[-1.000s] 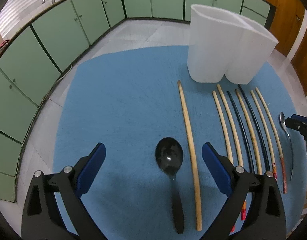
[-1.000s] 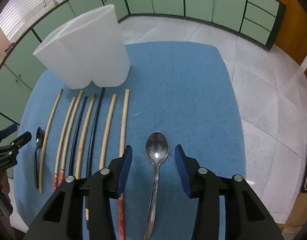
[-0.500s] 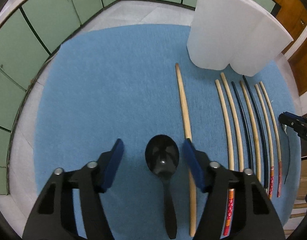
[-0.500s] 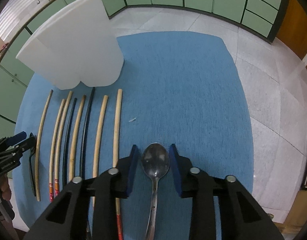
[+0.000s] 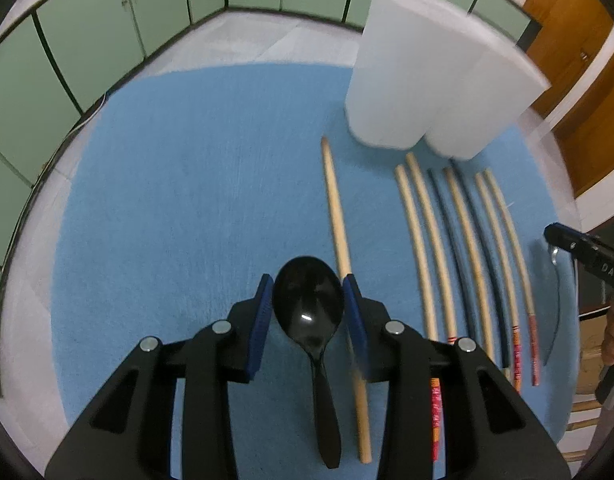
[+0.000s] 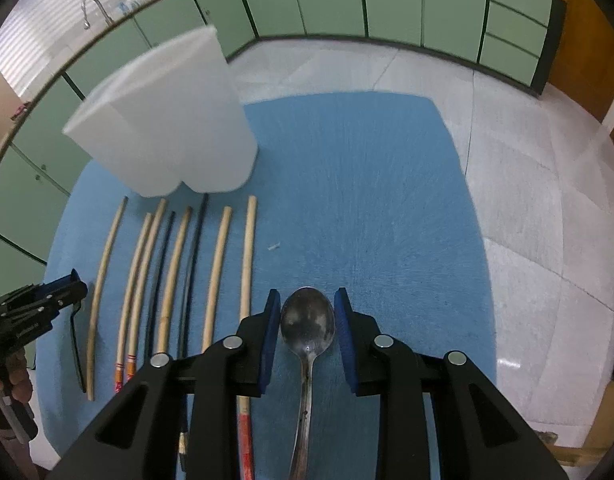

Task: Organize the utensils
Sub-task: 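Lift the black spoon with the left tool while the right tool carries the metal spoon to the holder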

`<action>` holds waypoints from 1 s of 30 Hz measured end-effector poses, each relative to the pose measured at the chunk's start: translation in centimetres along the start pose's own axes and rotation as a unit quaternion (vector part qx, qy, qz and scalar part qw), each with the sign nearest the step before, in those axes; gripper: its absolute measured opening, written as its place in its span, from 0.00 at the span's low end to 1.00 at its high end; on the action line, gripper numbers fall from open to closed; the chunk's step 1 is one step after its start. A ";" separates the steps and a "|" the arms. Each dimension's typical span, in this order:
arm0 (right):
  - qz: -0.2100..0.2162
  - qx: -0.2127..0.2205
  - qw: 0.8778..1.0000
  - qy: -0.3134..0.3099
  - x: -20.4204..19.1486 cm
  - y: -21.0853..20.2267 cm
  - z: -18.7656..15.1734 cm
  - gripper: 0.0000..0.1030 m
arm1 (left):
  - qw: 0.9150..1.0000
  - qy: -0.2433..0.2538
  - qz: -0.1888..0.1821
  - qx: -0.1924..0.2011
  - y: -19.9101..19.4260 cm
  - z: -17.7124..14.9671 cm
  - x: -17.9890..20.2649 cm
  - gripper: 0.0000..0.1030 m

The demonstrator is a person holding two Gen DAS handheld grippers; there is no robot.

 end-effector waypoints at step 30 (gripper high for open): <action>0.037 0.211 0.973 -0.091 -8.6 -13.5 9.5 0.26 | 0.953 -0.018 -0.026 0.300 -15.9 9.2 2.5 0.33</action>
Point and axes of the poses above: each gripper's, at about its wrist camera, not at the fingertips, and y roughly the way its jaws point, x to its right, z to its top, the point moved 6 cm from there along y, roughly the way its jaws point, and after that the axes turned 9 degrees about z, right-handed, at the moved point
